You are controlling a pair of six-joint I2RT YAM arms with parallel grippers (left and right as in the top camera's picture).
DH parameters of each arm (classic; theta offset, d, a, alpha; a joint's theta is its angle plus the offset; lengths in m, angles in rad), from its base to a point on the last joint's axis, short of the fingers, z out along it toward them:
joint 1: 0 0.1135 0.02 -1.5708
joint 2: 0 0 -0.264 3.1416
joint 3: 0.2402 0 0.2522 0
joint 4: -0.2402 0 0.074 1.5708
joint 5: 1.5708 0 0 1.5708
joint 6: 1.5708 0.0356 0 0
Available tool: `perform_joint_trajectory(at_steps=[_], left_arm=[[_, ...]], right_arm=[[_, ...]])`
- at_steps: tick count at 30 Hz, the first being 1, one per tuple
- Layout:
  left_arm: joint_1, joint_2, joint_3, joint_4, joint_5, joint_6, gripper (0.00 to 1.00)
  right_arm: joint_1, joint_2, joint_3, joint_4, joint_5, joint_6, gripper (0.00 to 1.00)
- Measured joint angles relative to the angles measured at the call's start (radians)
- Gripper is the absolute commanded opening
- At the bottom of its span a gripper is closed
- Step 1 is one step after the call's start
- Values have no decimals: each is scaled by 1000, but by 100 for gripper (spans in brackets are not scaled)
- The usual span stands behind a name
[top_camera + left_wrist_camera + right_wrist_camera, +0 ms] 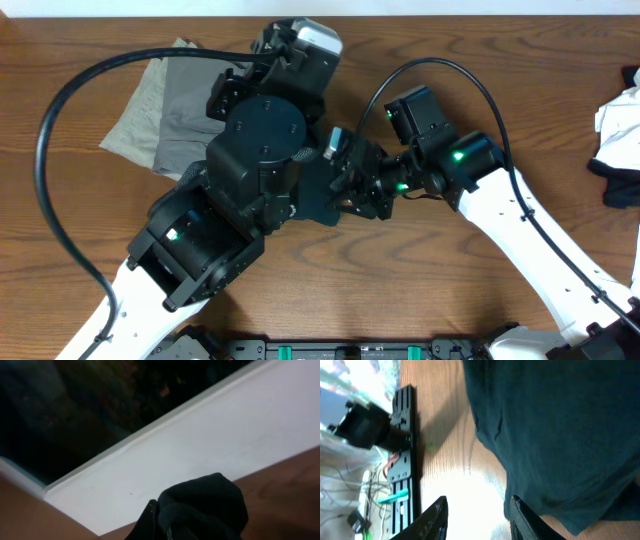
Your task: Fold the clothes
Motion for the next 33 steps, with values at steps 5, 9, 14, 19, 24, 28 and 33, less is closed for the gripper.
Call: perform_joint_trajectory(at_steps=[5,9,14,19,24,28,33], left_arm=[[0,0,0,42,-54,-1,6],[0,3,0,48,-101,-13,6],[0,23,0,59,-136,-55,6],[0,54,0,137,-214,-82,6],[0,71,0,211,-293,-89,6],[0,76,0,233,-340,-92,6],[0,85,0,235,-359,-96,5]], right_arm=[[6,0,0,28,14,53,39],[6,0,0,28,21,68,39],[19,0,0,28,24,69,39],[24,0,0,31,26,69,40],[32,0,0,46,25,77,39],[32,0,0,76,26,102,40],[32,0,0,105,29,118,27]])
